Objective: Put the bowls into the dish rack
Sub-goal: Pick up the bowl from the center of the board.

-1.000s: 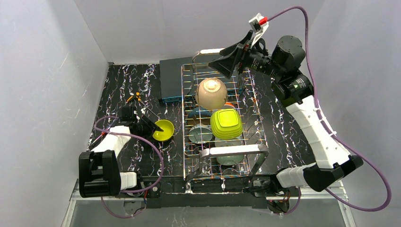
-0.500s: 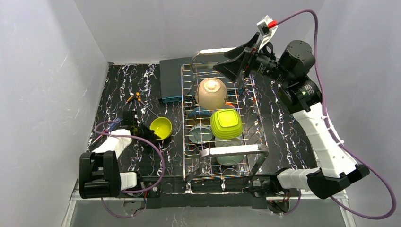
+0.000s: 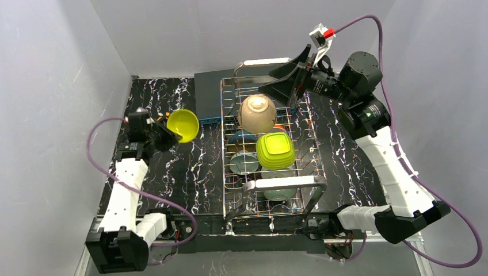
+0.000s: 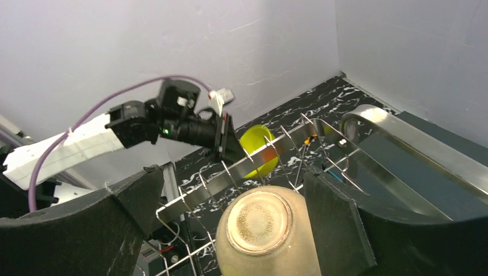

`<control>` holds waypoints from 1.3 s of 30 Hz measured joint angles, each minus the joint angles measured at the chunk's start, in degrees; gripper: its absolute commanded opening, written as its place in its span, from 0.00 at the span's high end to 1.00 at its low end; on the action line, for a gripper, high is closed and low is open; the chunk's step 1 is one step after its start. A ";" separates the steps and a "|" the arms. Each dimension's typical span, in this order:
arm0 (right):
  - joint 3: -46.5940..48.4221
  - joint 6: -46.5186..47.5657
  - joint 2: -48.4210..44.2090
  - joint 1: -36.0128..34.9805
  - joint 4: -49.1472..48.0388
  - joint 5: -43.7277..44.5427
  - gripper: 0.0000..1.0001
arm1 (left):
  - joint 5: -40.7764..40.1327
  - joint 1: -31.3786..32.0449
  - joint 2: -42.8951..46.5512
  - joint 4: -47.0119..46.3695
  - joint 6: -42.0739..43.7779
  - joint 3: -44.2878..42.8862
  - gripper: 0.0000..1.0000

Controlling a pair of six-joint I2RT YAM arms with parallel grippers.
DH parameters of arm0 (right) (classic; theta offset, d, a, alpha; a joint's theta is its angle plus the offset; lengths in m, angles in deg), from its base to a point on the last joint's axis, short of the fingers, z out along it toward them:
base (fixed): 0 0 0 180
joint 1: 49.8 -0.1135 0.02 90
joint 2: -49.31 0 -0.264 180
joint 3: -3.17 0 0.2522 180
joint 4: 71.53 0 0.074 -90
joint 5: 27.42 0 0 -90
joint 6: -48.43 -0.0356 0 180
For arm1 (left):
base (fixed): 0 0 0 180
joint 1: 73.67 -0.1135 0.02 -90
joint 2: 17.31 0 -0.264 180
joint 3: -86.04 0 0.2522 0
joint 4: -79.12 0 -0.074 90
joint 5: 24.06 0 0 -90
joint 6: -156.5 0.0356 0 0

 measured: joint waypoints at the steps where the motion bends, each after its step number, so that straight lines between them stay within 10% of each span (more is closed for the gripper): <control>1: -0.13 -0.68 0.02 0.00 -0.39 -0.59 0.01 | -0.24 0.00 1.03 0.39 0.52 -2.80 1.00; 17: -4.04 -13.84 0.76 -0.09 -13.38 -8.22 0.01 | 11.34 0.76 4.11 -4.66 4.07 -27.10 1.00; 39: -4.24 -10.67 3.61 -13.00 -11.23 -1.68 0.01 | 12.87 26.80 -2.51 -14.93 1.79 -33.24 1.00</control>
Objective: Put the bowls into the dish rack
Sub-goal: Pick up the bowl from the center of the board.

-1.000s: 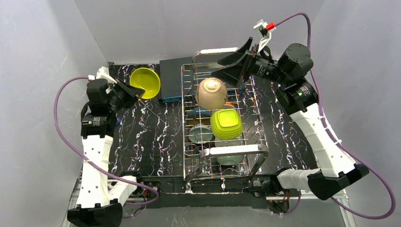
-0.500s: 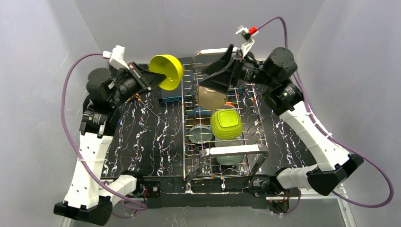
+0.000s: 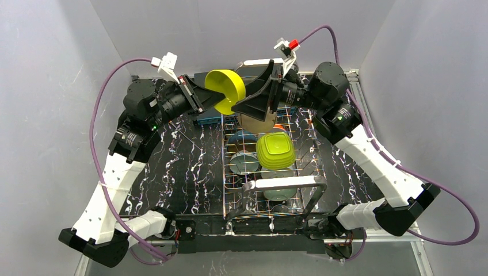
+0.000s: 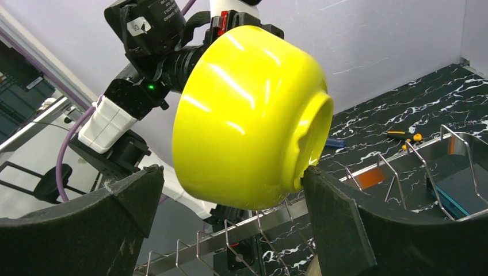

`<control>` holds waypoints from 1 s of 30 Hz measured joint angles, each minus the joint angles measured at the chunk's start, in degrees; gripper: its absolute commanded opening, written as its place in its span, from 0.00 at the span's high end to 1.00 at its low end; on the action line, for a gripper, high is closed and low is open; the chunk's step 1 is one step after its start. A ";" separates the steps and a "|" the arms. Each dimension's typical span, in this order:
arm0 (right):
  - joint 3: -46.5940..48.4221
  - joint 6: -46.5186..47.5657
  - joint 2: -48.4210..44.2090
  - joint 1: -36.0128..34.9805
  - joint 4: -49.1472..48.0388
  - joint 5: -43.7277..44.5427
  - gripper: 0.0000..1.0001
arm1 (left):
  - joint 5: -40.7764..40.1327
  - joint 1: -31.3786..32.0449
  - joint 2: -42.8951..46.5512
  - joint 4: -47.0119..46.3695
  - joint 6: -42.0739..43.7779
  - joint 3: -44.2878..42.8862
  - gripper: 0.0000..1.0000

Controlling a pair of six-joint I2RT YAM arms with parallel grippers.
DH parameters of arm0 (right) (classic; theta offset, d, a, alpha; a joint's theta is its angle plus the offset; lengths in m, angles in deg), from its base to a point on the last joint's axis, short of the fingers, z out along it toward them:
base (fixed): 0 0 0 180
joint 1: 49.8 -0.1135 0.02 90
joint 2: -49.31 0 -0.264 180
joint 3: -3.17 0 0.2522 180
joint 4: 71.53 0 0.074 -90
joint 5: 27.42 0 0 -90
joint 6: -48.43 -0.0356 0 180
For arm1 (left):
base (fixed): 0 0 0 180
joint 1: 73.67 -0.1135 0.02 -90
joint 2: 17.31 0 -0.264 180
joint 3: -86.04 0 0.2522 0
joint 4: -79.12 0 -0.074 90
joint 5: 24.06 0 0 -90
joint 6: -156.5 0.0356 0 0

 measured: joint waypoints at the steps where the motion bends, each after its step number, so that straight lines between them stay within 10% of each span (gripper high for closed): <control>1: 0.00 0.24 0.00 -0.22 0.15 0.44 0.01 | -0.48 0.46 0.00 -0.02 -0.04 0.00 1.00; 9: 1.64 3.61 0.00 -2.95 4.68 5.70 0.15 | -5.35 4.90 0.02 1.66 0.61 -0.48 1.00; 20: 1.70 8.00 -0.66 -3.43 7.41 11.85 0.99 | -9.57 6.58 -0.17 3.23 1.31 -0.79 0.86; 30: 1.70 8.55 -1.33 -4.26 7.87 12.31 0.99 | -9.16 6.97 0.74 3.13 2.16 0.20 0.38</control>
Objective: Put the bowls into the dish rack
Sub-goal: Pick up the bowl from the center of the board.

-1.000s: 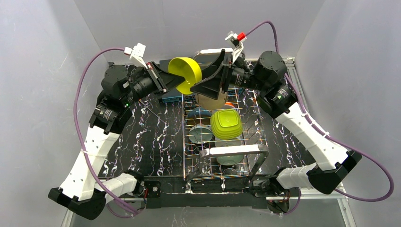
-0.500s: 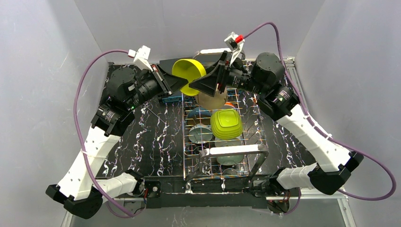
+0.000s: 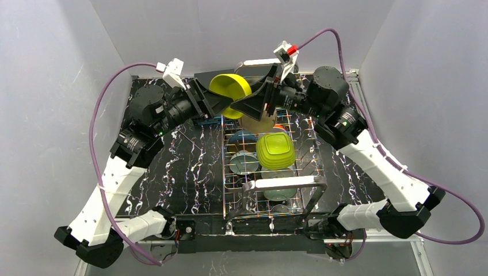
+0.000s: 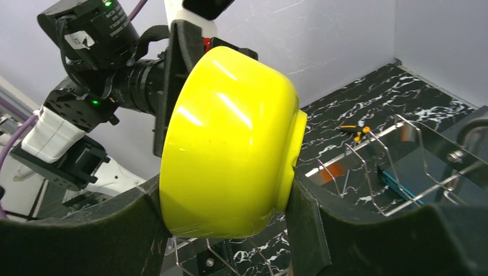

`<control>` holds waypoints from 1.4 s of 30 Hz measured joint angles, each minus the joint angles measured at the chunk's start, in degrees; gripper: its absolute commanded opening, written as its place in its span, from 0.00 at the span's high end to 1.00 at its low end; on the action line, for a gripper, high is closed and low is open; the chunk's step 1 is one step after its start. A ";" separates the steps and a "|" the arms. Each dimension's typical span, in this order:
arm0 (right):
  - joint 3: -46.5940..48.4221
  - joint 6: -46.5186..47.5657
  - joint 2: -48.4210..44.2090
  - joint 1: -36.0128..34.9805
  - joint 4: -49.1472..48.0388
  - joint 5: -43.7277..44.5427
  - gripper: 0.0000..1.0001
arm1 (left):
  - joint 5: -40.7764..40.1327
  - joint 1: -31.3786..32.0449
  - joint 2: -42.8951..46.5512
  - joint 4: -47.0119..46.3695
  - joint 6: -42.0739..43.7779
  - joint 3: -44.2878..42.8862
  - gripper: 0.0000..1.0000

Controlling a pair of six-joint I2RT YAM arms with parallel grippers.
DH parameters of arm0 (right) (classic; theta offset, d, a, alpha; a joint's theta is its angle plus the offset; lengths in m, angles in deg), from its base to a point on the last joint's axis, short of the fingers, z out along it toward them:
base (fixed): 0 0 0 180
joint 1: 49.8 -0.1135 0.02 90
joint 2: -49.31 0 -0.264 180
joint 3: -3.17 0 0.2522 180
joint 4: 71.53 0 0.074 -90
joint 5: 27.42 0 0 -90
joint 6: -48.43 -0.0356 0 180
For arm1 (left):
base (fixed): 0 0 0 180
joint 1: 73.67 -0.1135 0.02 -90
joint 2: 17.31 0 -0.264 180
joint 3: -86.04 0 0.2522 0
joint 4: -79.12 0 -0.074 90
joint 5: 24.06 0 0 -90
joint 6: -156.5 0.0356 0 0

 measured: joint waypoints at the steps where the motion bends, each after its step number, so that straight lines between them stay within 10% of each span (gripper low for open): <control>1: 0.00 0.33 -0.35 -0.02 0.44 0.76 0.99 | -0.02 0.00 0.26 0.00 0.04 0.22 0.34; 13: 0.00 7.67 -9.20 -0.04 7.30 17.86 0.99 | 0.98 1.01 -0.31 4.26 4.33 -2.12 0.39; 21: 0.00 11.65 -13.99 -0.04 8.66 27.80 0.99 | -8.15 12.83 -7.85 15.74 15.80 -14.64 0.44; 33: -0.28 13.92 -15.15 -0.04 10.43 32.28 0.99 | -24.33 25.77 -14.62 21.59 30.05 -23.12 0.72; 42: -0.74 15.50 -15.50 -0.04 10.43 33.97 0.99 | -26.91 26.36 -18.78 25.55 31.52 -24.15 0.74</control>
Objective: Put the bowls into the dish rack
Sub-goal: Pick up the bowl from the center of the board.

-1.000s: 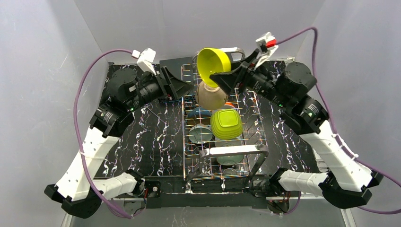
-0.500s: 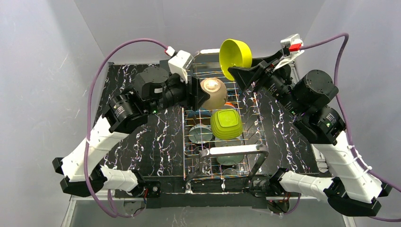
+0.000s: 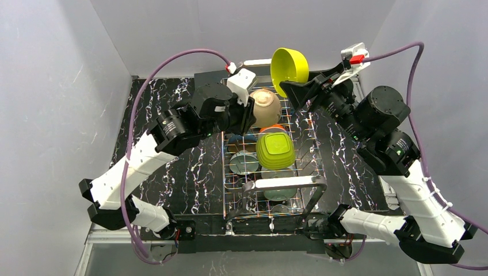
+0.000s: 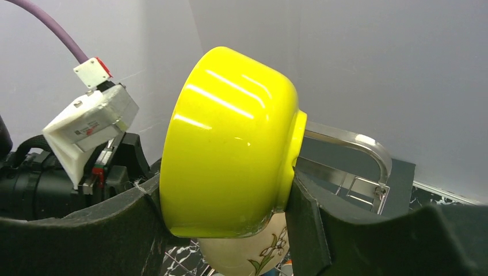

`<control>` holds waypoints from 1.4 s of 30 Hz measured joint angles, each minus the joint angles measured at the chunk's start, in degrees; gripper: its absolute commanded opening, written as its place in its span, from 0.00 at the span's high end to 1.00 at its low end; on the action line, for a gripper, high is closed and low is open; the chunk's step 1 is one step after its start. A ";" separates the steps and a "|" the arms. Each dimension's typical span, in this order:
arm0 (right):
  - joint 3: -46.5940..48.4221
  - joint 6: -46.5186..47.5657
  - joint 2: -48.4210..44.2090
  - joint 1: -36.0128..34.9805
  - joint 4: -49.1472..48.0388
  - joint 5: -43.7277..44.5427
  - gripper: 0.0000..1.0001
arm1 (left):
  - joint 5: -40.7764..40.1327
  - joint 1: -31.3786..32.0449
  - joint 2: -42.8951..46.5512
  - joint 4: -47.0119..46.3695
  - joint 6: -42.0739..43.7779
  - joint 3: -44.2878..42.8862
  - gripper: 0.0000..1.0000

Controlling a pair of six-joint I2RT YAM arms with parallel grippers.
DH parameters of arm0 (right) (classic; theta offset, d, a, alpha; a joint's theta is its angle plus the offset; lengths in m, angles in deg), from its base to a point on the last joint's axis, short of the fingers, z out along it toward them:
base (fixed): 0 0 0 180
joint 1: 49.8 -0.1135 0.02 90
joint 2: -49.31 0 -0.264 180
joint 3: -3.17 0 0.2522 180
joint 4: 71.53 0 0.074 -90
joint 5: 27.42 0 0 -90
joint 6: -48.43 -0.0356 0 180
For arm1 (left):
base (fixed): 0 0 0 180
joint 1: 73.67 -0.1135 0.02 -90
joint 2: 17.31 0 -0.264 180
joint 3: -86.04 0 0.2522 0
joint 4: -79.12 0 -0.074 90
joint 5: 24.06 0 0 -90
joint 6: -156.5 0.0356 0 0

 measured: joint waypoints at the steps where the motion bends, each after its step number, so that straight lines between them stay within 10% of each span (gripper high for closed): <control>1: -0.15 0.17 -0.04 0.00 0.02 0.04 0.99 | -0.50 0.00 -0.22 -0.02 0.00 0.33 0.74; 27: -0.44 5.33 -0.07 0.00 2.49 -0.70 0.99 | -16.70 1.03 -11.58 -7.89 6.12 -2.12 0.61; 42: -1.14 16.55 3.19 0.00 2.54 -12.68 0.99 | -20.98 0.22 8.13 -11.87 4.50 4.57 0.32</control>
